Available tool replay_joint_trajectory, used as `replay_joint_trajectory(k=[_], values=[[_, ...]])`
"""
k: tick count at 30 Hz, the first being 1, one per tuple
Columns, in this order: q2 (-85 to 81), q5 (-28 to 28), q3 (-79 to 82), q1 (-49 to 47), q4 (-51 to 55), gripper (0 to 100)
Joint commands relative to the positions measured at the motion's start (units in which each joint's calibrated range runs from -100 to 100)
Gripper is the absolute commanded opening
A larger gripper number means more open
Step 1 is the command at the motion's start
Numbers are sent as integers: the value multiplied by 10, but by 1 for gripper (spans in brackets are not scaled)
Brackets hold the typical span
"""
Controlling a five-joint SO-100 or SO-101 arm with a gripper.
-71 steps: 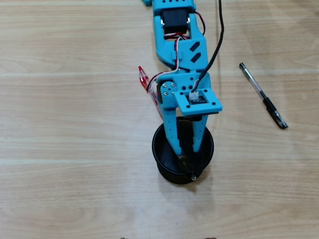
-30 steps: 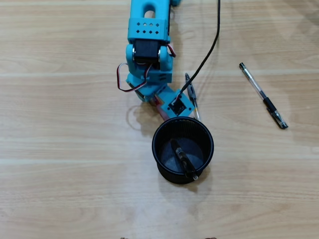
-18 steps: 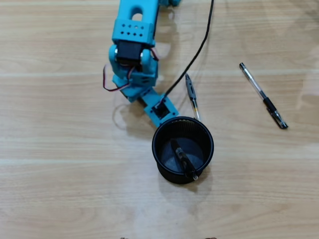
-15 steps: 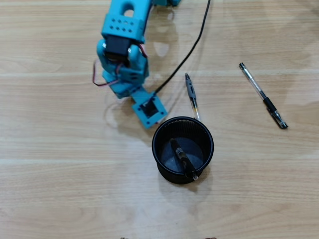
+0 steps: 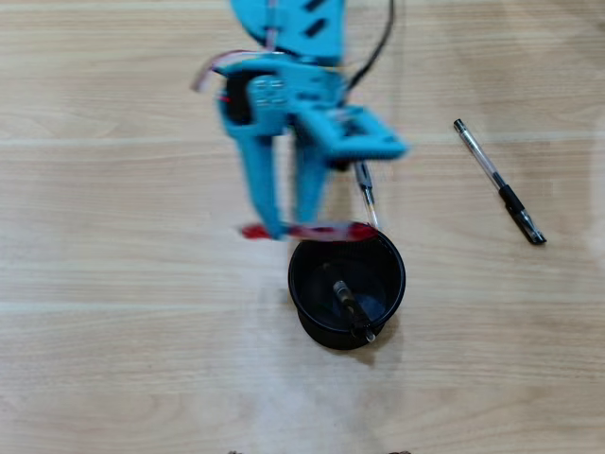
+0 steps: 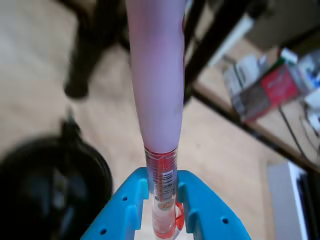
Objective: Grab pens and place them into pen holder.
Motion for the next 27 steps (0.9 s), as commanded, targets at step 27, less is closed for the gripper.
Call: replay_joint_trajectory(k=[27], values=[[70,-114,76,-53,-94,7]])
